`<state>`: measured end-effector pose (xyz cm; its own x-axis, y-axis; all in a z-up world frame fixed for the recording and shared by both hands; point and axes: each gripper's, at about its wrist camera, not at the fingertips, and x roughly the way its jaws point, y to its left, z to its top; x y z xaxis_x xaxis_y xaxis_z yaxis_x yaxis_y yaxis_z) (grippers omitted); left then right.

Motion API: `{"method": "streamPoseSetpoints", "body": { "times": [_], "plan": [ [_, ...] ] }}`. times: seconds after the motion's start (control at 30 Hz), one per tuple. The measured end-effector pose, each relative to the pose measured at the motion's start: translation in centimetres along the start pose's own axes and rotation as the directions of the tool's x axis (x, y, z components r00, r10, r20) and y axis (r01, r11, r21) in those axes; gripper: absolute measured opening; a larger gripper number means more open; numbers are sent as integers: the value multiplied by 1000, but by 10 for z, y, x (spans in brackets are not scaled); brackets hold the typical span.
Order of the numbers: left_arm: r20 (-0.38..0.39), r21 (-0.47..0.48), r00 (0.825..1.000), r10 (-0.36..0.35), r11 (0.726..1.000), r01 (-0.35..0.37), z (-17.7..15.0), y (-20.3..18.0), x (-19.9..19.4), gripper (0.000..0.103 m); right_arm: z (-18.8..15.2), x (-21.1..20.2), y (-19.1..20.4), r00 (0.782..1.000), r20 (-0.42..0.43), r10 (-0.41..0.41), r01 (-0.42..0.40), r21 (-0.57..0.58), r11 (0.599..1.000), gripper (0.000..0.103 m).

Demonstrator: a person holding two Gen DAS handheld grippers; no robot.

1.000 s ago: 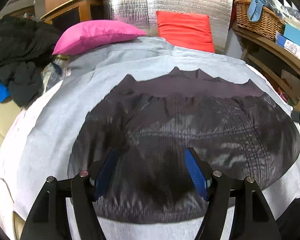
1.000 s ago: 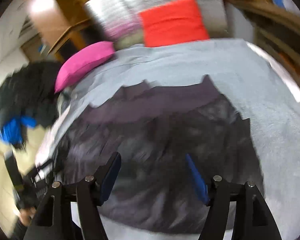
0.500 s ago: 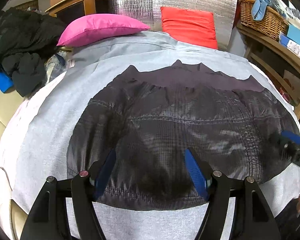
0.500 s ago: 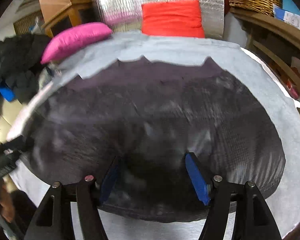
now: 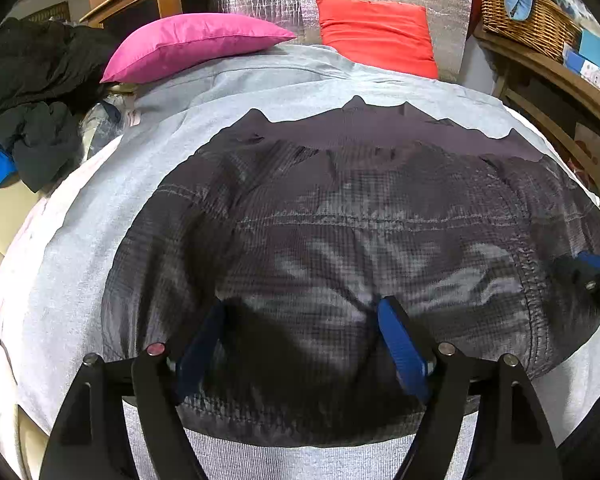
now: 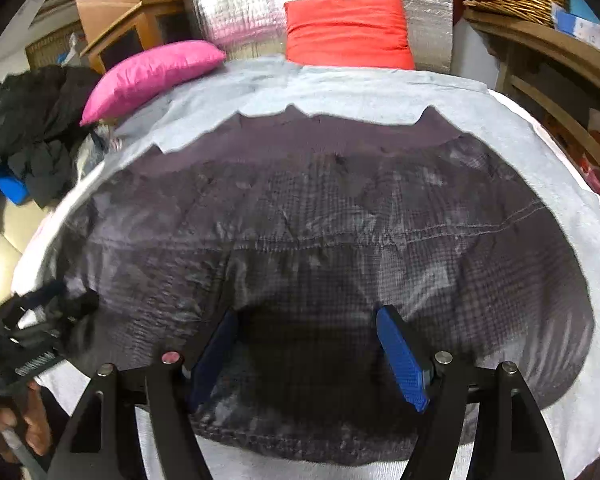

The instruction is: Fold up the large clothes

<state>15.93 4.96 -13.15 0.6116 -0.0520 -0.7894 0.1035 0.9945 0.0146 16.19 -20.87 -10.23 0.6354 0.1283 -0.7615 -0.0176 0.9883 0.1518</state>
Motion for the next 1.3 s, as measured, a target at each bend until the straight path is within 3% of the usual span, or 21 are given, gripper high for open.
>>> {"method": "streamPoseSetpoints", "body": {
  "times": [0.1,0.2,0.3,0.43,0.57,0.73,0.87,1.07,1.3],
  "plan": [
    [0,-3,1000,-1,1000,1,-1,1,1,81,2,-6,0,999,36,-32,32,-3,999,79],
    [-11,2,1000,7,1000,-7,-1,0,0,82,-6,11,-7,998,-18,-62,62,-6,998,80],
    [-16,-20,1000,1,1000,-1,-1,2,-8,82,-3,0,-5,998,-10,-60,60,-3,998,80],
    [-3,-14,1000,7,1000,-7,-3,-2,-19,82,-3,-24,-4,995,67,-68,68,4,998,83],
    [0,-9,1000,3,1000,-3,-6,-7,-29,82,-11,3,-13,996,-30,-90,90,8,996,85],
    [52,-10,999,-7,1000,7,-7,-12,-54,82,-7,-39,-1,995,54,-80,80,9,997,85],
    [92,-6,996,-6,1000,6,-9,-21,-74,86,-23,-75,10,990,119,-73,71,23,997,85],
    [102,7,995,-3,1000,2,-17,-29,-92,87,-57,-95,26,986,134,-95,90,41,995,85],
    [137,-24,991,3,1000,0,-23,-28,-114,87,-69,-104,37,981,150,-120,120,11,993,85]
  ]
}}
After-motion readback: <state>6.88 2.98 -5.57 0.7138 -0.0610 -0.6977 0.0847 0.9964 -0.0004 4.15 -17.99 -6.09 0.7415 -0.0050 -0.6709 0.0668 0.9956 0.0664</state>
